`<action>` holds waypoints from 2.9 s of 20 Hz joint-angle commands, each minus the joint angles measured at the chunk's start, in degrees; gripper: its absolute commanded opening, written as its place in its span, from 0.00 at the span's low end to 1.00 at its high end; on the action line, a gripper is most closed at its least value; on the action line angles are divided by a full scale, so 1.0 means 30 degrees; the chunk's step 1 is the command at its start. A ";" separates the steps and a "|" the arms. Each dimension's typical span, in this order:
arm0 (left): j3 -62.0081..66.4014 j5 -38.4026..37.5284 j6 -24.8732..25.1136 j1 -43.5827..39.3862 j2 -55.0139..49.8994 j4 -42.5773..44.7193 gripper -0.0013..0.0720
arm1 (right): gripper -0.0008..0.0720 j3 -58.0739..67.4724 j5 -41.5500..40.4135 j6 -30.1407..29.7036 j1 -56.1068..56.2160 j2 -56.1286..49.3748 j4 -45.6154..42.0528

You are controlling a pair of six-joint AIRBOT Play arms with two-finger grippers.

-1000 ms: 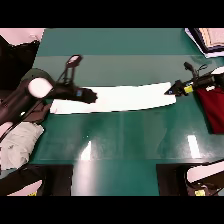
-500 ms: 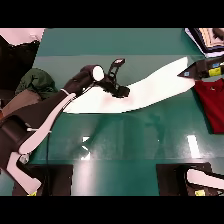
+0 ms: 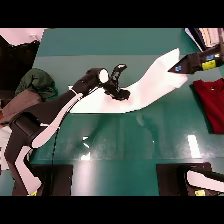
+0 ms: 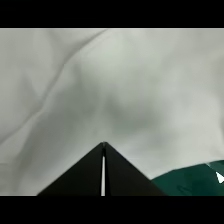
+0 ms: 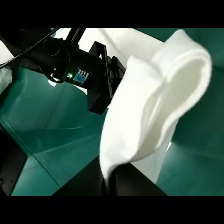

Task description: Fold the shirts.

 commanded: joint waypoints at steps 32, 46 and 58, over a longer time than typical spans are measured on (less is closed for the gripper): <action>0.2630 -0.8539 0.1974 0.8859 1.1511 0.7919 0.05 | 0.86 0.9063 -1.4120 -0.1311 1.6196 -1.3245 0.1639; 0.2594 -0.9165 0.1989 0.8852 1.1453 0.7468 0.05 | 0.67 -0.7074 -1.0950 0.1260 0.6054 -0.4342 -0.0823; 0.2594 -0.9275 0.1989 0.8852 1.1453 0.7344 0.05 | 0.99 -0.9187 -1.4090 -0.0313 0.6958 -0.7045 0.6688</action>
